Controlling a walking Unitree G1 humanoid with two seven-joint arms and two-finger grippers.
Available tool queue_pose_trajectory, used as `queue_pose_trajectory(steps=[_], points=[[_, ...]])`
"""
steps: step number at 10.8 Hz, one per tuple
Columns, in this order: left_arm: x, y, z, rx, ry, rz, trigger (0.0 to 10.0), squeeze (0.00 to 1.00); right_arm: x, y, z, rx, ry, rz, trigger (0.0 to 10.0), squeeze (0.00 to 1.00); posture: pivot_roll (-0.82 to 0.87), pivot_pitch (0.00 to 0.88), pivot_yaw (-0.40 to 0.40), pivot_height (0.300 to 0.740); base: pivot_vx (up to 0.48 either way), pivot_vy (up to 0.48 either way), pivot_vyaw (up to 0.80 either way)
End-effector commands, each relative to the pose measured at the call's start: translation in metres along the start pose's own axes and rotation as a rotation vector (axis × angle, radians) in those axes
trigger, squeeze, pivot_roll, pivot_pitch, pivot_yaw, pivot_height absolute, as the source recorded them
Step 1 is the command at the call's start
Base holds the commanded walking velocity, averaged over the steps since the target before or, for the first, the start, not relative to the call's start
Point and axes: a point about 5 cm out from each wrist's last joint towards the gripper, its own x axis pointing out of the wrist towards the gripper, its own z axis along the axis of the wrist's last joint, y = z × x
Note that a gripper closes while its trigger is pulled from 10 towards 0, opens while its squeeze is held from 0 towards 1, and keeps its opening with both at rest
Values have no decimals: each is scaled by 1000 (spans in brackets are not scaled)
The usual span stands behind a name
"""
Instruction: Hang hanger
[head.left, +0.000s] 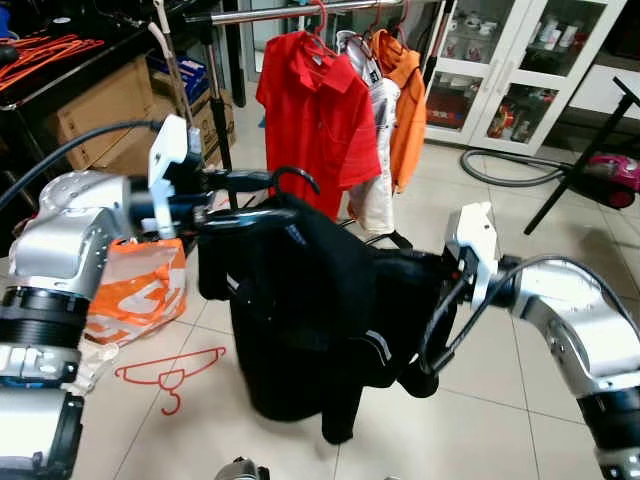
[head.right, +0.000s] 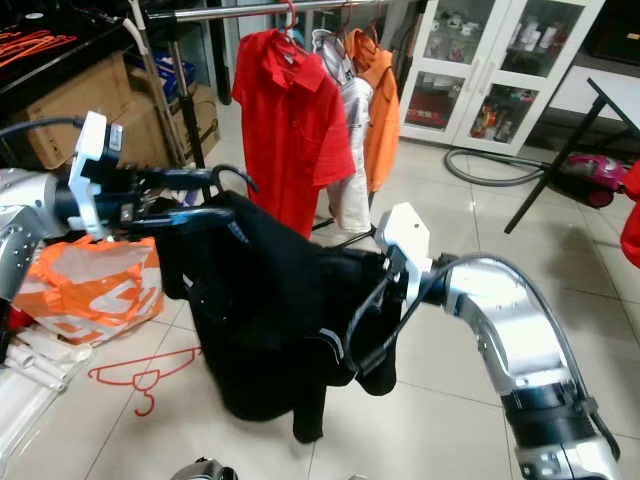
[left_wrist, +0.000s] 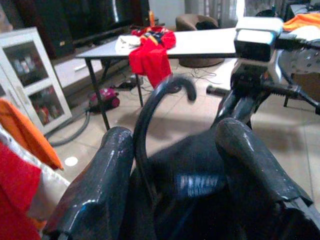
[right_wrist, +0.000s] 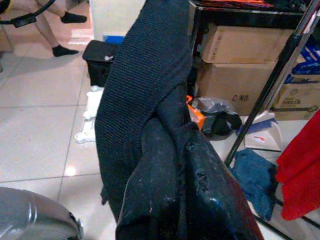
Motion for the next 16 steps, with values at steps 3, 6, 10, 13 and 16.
queue_pose_trajectory(steps=[3,6,10,13,16], points=[[0,3,0,-2,-14,13,10000,0,-5,3,10,-16,-29,27,0,0,-80,1,-12,740,0,0,0],[-1,4,-2,-37,-36,19,10000,0,-8,4,9,-15,-13,41,0,0,-87,0,-13,740,0,0,0],[-1,3,-15,-146,-60,1,8157,0,-10,6,11,-11,-16,53,0,0,-89,3,-17,740,0,0,0],[4,0,-22,-188,-67,-18,9804,0,-8,9,14,-10,-27,69,0,0,-91,5,-17,740,0,0,0],[6,1,-26,-212,-67,-15,8000,0,-7,12,16,-10,-38,81,0,0,-94,3,-13,740,0,0,0]])
